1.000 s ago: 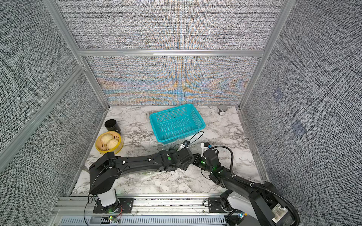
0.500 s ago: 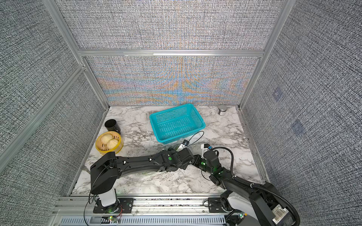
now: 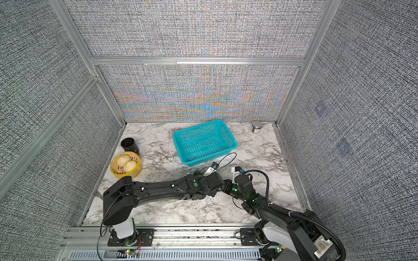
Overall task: Take small green peppers out of containers
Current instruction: Open the packing box at the center of the board.
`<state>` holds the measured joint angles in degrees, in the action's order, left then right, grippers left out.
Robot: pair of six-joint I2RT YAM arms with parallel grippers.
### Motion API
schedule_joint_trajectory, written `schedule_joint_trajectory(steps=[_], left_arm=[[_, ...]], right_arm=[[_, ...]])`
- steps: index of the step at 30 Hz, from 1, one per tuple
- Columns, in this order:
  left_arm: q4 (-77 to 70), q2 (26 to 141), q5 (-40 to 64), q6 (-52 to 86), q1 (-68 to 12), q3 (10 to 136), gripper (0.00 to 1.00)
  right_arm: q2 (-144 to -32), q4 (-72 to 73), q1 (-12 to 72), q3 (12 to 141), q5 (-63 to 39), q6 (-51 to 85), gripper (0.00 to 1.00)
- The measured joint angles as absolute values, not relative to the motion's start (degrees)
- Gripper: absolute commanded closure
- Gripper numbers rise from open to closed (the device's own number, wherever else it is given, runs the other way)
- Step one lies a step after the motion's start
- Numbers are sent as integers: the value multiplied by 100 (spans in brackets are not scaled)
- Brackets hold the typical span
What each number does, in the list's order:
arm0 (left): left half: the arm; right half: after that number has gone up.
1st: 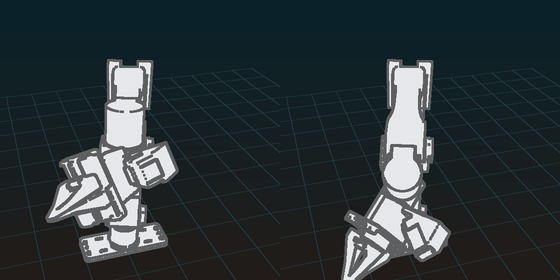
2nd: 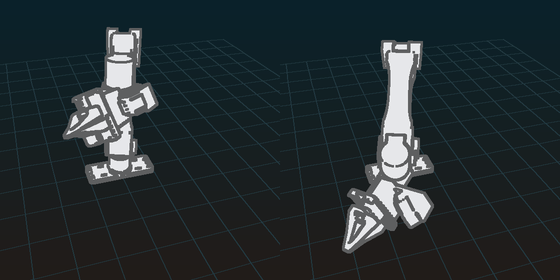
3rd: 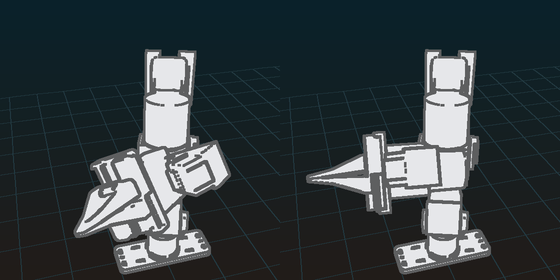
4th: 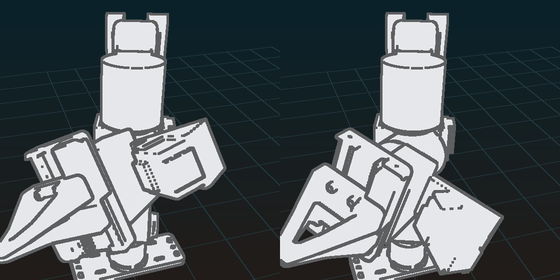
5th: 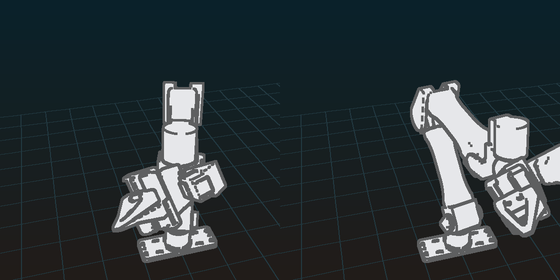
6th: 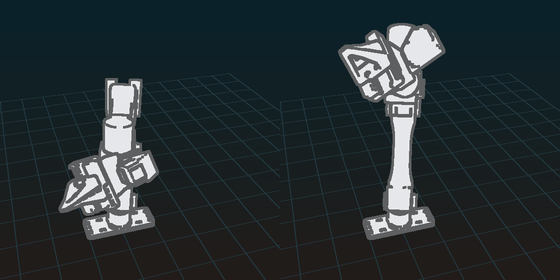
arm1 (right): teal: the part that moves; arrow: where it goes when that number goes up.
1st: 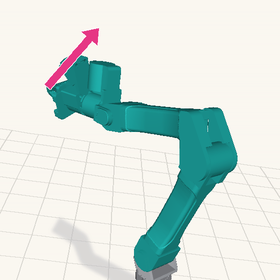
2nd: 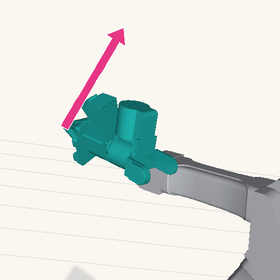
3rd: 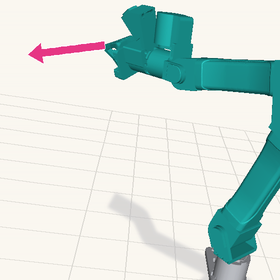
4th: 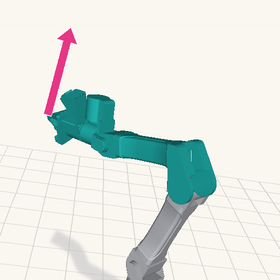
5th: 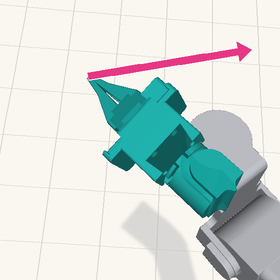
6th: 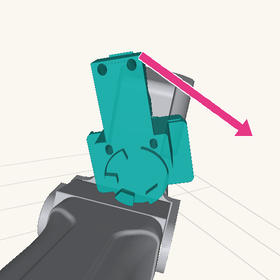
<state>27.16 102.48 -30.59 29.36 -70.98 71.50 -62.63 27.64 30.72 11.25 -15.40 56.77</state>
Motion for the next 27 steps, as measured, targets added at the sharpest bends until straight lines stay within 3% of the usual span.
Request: schedule_joint_trajectory(steps=[10, 23, 27], left_arm=[[2475, 10189, -2528, 2888, -7100, 7022, 1], [2471, 10337, -2757, 2875, -7129, 7032, 1], [2510, 10346, -2974, 2891, -7205, 7026, 5]], right_arm=[[-6198, 2762, 3072, 1127, -1662, 5704, 100], [-5826, 2364, 3072, 1114, -1732, 5776, 100], [-5846, 2373, 3072, 1087, -1776, 5808, 100]])
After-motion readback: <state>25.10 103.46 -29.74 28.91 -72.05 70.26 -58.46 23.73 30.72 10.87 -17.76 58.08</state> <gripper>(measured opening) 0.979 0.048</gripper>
